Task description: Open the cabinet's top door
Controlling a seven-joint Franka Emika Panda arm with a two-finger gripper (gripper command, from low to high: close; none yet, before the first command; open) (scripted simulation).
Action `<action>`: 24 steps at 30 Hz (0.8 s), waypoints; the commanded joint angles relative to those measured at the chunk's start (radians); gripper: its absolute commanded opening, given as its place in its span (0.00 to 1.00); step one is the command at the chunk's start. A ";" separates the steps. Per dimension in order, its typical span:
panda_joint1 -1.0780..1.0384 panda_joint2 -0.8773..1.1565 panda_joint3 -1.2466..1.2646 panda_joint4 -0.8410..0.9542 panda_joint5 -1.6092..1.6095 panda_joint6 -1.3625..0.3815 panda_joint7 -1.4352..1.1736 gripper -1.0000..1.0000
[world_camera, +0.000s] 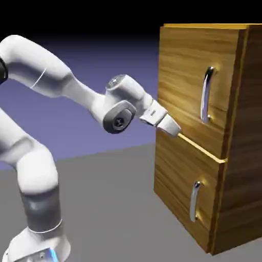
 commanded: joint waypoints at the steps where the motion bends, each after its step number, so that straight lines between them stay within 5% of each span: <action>1: 0.012 -0.011 -0.019 0.007 -0.044 0.001 0.027 0.50; 24: 0.295 -0.267 -0.465 0.167 -1.044 0.034 0.653 0.50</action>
